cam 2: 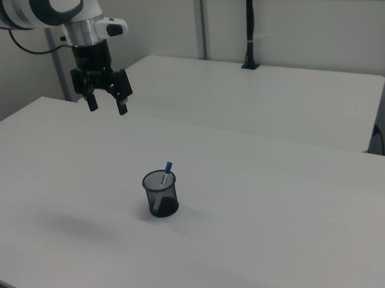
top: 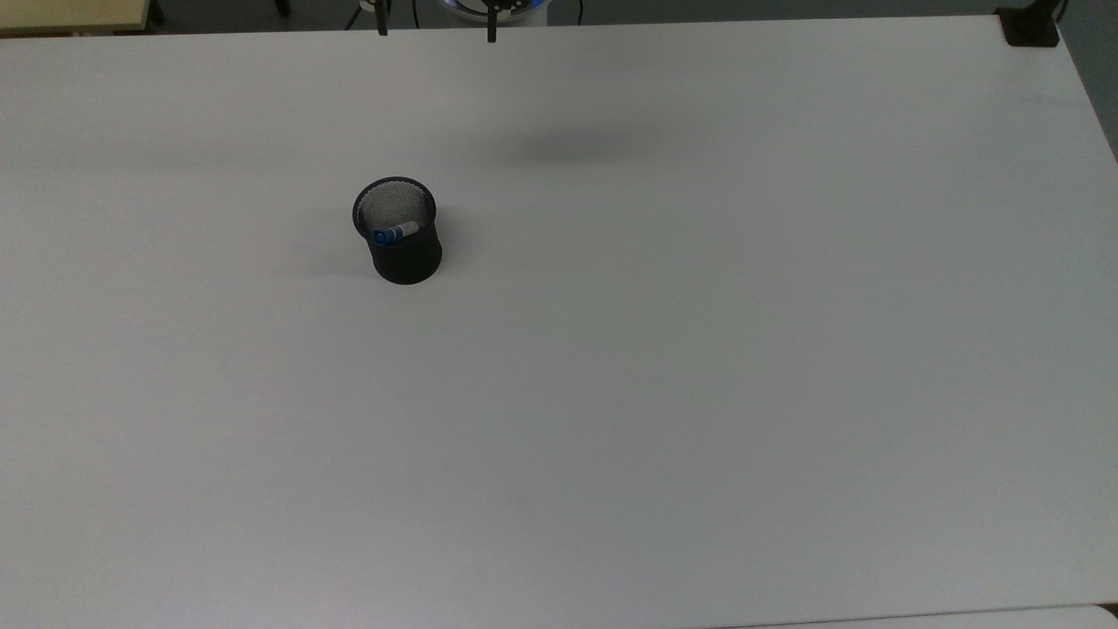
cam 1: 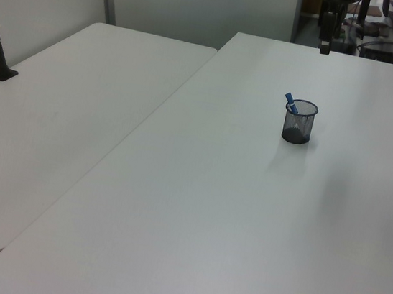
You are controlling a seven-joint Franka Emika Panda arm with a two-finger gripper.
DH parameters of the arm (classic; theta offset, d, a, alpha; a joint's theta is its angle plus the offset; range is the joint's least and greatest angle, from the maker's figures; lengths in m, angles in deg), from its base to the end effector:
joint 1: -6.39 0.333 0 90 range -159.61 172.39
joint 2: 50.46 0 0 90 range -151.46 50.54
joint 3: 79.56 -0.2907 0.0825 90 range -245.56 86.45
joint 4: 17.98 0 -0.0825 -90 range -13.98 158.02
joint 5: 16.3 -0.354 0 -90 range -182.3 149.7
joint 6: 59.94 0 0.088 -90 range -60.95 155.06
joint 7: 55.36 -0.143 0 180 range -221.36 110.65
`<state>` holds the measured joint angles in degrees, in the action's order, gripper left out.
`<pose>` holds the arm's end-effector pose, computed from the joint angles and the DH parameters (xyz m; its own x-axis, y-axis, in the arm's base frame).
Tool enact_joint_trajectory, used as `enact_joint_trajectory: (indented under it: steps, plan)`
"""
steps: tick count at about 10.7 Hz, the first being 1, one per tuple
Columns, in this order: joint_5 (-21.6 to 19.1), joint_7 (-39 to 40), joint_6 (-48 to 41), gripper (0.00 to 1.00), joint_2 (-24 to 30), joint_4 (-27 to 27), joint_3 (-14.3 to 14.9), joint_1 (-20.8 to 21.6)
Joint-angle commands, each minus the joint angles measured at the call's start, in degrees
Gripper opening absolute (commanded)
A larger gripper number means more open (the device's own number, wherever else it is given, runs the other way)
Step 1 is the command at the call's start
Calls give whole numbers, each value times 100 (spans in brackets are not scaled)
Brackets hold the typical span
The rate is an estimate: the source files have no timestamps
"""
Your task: Remove the marker
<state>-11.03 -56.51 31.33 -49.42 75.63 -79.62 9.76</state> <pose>0.5192 0.0181 0.5473 0.9989 0.0419 -0.0209 0.0436 -0.9948 0.0922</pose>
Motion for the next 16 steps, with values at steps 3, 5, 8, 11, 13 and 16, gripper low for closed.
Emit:
enact_joint_trajectory:
  steps: [3, 5, 8, 11, 13, 16]
  plan:
    - [-105, 115, -101, 100, 10, -19, 15, 41]
    - [-105, 115, -119, 100, 19, -19, 15, 41]
    - [-97, 132, -75, 100, 1, -10, 15, 6]
    - [-53, 194, 22, 100, -262, -19, 68, -204]
    - [-44, 203, 440, 100, -420, 25, 68, -355]
    - [0, 684, 1014, 100, -832, 227, 68, -662]
